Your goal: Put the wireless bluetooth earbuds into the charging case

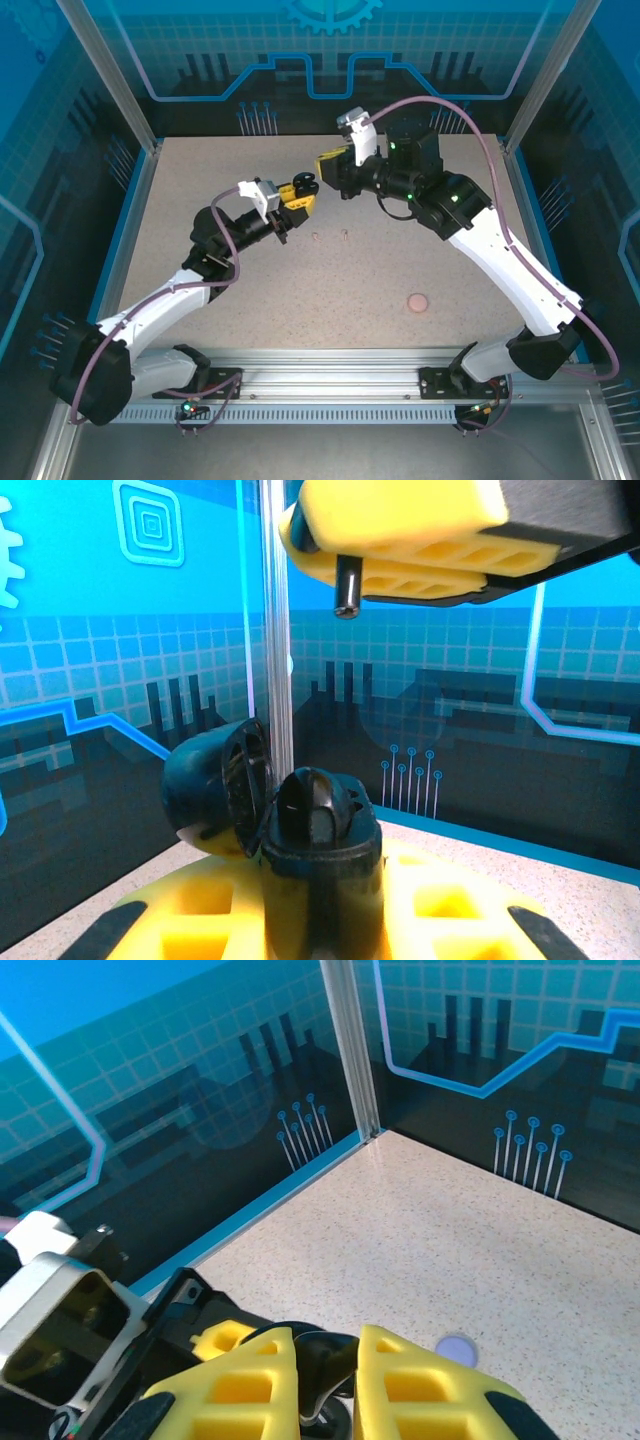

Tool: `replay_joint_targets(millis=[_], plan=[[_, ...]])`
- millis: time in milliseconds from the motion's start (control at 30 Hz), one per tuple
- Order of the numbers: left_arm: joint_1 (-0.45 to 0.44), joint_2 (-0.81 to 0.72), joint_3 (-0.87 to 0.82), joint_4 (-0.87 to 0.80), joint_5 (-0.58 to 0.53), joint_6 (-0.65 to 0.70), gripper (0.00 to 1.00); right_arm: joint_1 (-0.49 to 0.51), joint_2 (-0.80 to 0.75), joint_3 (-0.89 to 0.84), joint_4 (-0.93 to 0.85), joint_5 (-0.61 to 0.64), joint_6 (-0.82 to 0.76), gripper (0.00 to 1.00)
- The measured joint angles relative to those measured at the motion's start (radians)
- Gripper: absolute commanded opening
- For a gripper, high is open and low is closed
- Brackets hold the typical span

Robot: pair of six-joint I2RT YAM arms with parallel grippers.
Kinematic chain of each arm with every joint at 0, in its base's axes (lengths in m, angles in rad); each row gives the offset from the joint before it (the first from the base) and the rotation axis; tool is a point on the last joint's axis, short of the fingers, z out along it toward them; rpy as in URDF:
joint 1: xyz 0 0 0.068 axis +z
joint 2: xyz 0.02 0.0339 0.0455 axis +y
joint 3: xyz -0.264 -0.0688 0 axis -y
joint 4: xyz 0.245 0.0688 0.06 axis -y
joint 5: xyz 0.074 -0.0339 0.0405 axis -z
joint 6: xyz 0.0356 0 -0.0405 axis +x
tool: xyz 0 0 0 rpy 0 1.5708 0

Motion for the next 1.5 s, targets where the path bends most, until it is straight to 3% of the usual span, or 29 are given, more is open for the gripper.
replay_joint_targets(millis=[1500], plan=[[-0.003, 0.016, 0.008, -0.009, 0.005, 0.019, 0.0, 0.057, 0.038, -0.049, -0.034, 0.093, -0.01, 0.11]])
